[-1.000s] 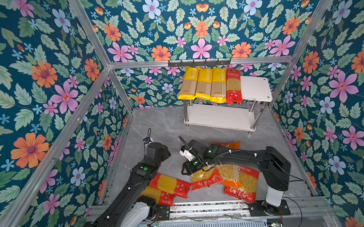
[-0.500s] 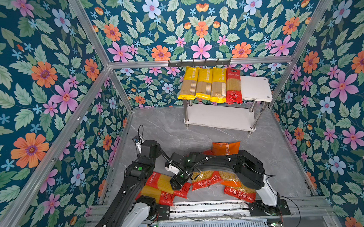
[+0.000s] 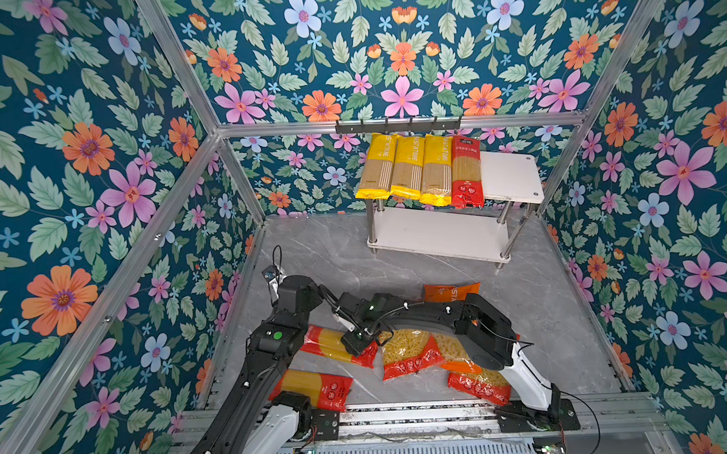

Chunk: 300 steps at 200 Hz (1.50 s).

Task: Arrange pasta packages on shelves
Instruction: Move the pasta bag to the middle-left of the table, then pick up the pasta bag from the middle-left of the table.

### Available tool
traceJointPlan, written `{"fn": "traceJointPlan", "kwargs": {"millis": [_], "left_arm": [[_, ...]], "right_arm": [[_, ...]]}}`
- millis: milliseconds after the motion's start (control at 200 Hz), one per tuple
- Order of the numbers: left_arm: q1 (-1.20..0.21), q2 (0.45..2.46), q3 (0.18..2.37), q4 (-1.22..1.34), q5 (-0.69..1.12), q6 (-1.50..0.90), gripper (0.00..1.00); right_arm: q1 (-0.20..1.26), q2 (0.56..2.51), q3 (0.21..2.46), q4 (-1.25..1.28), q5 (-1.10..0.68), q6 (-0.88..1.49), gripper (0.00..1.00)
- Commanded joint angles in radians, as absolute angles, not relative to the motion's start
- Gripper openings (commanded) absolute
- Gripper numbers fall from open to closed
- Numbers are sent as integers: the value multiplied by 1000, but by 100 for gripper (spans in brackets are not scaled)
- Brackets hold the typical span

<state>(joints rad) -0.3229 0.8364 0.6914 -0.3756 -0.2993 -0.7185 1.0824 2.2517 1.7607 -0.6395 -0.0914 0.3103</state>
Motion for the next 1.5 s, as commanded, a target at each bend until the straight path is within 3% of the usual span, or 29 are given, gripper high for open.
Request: {"fn": "traceJointPlan", "kwargs": {"millis": [0,180,445,765,975,1160,1330,1495], "left_arm": [[-319,836,673,-341,-261,-720,72],[-320,867,600,-276,-186,-761,72],[-320,892,462,-196,-153,-825,71],[-319,903,255,-48,-106,-947,62],[-321,969,193,64,-59,-975,46],[-321,981,188,92,-41,-976,35],[-320,958,219,57,-35,-956,34],[-320,897,305,-52,-67,-908,40]], "right_arm": [[1049,2234,1724,-703,11,377,63],[1027,2194,1681,-692,-101,468,66],[914,2075,1494,-368,-481,643,69],[895,2210,1530,-375,-537,635,59],[913,2247,1533,-305,-625,664,51],[912,2225,1499,-168,-669,723,37],[901,2174,1426,0,-690,809,27],[882,2120,1363,110,-708,878,20]]}}
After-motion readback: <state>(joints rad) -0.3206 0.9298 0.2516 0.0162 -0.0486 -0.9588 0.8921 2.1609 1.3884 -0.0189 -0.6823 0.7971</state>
